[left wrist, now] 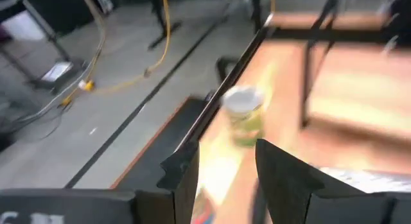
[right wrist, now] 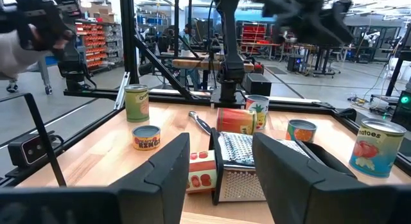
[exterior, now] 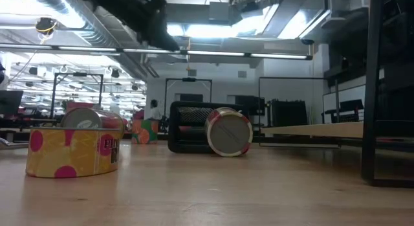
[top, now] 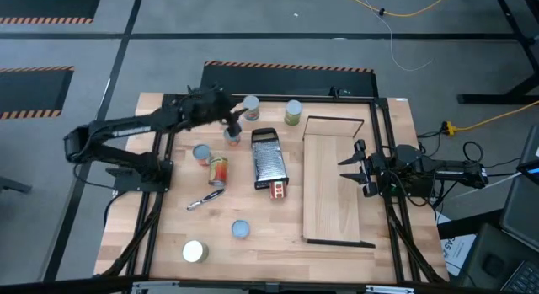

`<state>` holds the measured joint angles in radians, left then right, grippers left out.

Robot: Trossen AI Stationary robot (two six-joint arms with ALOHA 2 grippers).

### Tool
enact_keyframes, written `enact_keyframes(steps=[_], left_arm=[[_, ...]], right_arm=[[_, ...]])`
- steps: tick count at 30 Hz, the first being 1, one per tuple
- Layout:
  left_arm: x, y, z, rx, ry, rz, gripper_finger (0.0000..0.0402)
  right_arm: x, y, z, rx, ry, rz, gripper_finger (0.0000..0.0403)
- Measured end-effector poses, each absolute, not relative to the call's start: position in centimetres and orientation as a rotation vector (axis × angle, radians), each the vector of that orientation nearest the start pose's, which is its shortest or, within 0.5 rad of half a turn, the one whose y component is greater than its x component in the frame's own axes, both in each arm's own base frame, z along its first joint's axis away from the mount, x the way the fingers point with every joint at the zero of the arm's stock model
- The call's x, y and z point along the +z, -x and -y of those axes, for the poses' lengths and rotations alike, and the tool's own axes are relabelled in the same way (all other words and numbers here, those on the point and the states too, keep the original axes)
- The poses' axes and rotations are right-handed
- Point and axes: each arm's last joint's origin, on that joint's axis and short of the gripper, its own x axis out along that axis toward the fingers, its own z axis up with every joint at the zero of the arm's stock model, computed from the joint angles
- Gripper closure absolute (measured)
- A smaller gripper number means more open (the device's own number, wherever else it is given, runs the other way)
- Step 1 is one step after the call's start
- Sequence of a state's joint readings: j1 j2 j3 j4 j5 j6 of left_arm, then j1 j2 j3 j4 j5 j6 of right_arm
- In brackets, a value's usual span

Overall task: Pick and place cans onto a shelf
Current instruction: Put the canned tomatoes on the shelf

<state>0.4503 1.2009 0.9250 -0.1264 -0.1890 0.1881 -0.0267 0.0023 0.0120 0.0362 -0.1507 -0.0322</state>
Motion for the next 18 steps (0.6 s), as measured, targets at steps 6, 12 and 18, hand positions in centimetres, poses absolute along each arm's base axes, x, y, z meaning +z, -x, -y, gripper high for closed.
enact_keyframes(steps=[6, 12, 18], left_arm=[[29.2, -24.9, -16.1, 0.542, -0.150, -0.638, 0.0256], [26.2, -25.9, -18.6, 0.483, -0.199, -0.768, 0.0256], [23.2, -26.8, -19.6, 0.434, -0.212, -0.867, 0.0256]], right_arm=[[17.1, -9.7, -0.2, 0.123, 0.037, 0.048, 0.0228], [17.1, -9.7, -0.2, 0.123, 0.038, 0.048, 0.0228], [17.1, -9.7, -0.2, 0.123, 0.039, 0.048, 0.0228]])
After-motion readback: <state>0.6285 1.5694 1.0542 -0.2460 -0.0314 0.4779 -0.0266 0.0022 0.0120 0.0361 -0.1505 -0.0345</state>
